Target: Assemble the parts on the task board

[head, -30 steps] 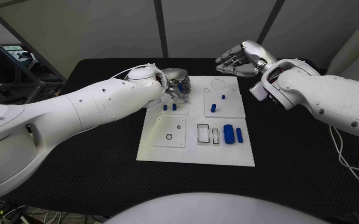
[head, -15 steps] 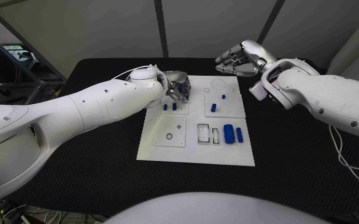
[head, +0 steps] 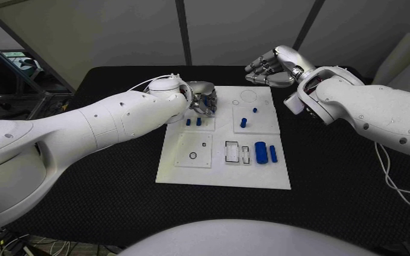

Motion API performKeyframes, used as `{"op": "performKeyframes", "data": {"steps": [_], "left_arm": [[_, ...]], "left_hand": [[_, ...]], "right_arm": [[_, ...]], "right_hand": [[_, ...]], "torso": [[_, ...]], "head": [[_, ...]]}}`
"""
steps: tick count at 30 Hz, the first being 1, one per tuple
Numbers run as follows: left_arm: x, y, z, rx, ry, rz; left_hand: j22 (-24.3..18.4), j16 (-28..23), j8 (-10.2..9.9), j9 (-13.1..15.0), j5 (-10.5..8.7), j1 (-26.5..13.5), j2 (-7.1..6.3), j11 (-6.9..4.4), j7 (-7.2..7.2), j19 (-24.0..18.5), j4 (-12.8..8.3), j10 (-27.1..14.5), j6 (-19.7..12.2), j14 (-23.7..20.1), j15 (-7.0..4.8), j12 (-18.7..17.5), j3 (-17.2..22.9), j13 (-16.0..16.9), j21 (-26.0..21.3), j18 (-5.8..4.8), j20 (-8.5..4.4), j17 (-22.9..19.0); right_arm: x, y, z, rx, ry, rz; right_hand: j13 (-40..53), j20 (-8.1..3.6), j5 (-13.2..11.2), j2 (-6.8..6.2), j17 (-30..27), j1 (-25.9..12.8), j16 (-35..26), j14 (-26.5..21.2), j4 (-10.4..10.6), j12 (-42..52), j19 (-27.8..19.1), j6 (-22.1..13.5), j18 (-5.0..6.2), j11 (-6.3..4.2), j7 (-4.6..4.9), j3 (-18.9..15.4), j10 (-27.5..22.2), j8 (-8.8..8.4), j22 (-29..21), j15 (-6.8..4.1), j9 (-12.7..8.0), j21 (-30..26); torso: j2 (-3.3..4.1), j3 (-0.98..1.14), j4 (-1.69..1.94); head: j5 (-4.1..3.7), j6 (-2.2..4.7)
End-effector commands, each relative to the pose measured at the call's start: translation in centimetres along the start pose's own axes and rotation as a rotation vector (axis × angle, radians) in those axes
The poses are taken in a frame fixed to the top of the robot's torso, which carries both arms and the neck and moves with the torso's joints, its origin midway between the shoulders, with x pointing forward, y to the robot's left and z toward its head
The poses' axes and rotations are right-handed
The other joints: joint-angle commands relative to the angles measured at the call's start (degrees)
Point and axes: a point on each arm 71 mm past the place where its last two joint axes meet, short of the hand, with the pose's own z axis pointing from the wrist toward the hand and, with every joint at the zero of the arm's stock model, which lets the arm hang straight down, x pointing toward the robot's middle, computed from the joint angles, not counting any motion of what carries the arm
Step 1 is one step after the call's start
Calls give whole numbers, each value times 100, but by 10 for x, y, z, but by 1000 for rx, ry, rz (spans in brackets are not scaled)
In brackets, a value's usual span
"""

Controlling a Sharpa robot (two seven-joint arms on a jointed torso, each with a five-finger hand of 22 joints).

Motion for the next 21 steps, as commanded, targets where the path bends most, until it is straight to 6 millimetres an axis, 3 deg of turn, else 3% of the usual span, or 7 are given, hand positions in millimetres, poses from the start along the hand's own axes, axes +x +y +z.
{"op": "performKeyframes", "data": {"steps": [1, 13, 21], "left_arm": [[3, 0, 1, -2, 22, 3], [4, 0, 3, -6, 18, 1], [2, -1, 2, 7, -22, -2]], "left_hand": [[17, 22, -41, -13, 21, 60, 12, 4, 3, 32, -16, 68, 49, 33, 7, -39, 67, -18, 47, -230, 5, -10], [134, 74, -131, -81, 24, 158, 3, 16, 31, 46, -179, 237, 158, 51, 13, -222, 514, -82, 170, -249, 14, -34], [235, 121, -222, -136, 21, 88, -97, 39, 77, 61, -322, 372, 253, 68, 32, -393, 889, -105, 279, -267, 24, -50]], "right_arm": [[0, 2, 1, -7, 6, 1], [1, 2, 1, -9, 7, 1], [1, 2, 1, -9, 7, 1]], "right_hand": [[-2, 10, 20, 22, -5, -51, -31, -11, -18, -13, 37, -28, 62, 1, -4, -18, -57, -11, -5, 45, -3, -20], [-2, 10, 20, 22, -5, -51, -31, -11, -18, -13, 37, -28, 62, 1, -4, -18, -57, -11, -5, 45, -3, -20], [-1, 10, 24, 32, -8, -46, -30, -11, -21, -11, 44, -27, 63, 0, -4, -15, -57, -9, -12, 45, -2, -30]], "torso": [[-1, 0, 0], [0, -1, 0], [-8, -2, 4]], "head": [[9, -5], [0, -11], [-2, 2]]}}
